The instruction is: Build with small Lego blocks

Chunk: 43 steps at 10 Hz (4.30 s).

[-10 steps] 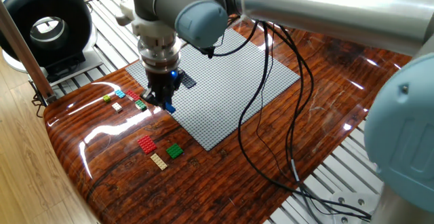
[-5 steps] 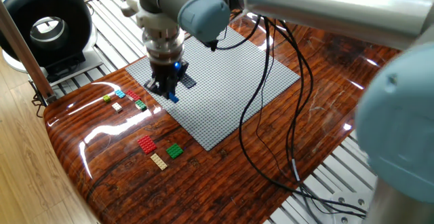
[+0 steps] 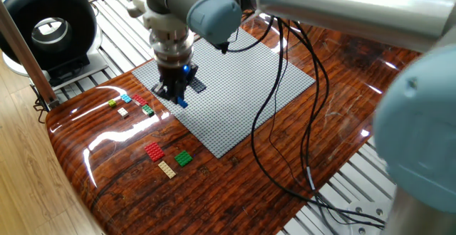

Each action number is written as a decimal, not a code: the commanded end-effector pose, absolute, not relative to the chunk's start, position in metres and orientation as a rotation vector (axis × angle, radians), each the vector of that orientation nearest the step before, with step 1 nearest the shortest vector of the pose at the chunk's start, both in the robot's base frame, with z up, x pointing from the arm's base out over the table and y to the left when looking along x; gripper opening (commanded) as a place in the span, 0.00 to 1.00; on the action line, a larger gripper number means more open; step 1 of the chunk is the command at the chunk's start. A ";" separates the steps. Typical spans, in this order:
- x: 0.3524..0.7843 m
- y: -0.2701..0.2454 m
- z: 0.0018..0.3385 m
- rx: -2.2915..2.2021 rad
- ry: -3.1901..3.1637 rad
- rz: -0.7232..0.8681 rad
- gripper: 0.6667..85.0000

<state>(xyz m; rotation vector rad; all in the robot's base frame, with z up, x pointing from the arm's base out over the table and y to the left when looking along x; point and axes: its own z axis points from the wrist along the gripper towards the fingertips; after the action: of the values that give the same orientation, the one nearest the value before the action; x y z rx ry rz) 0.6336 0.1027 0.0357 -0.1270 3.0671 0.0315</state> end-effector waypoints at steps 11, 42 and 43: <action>0.666 0.060 0.046 -0.158 3.084 -0.010 0.00; 0.664 0.064 0.013 -0.032 3.120 0.107 0.00; 0.664 0.059 0.013 -0.048 3.120 0.090 0.00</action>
<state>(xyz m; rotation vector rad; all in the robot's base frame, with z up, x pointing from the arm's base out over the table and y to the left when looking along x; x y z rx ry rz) 0.6632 0.0640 0.0121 -0.0304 3.1197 0.0918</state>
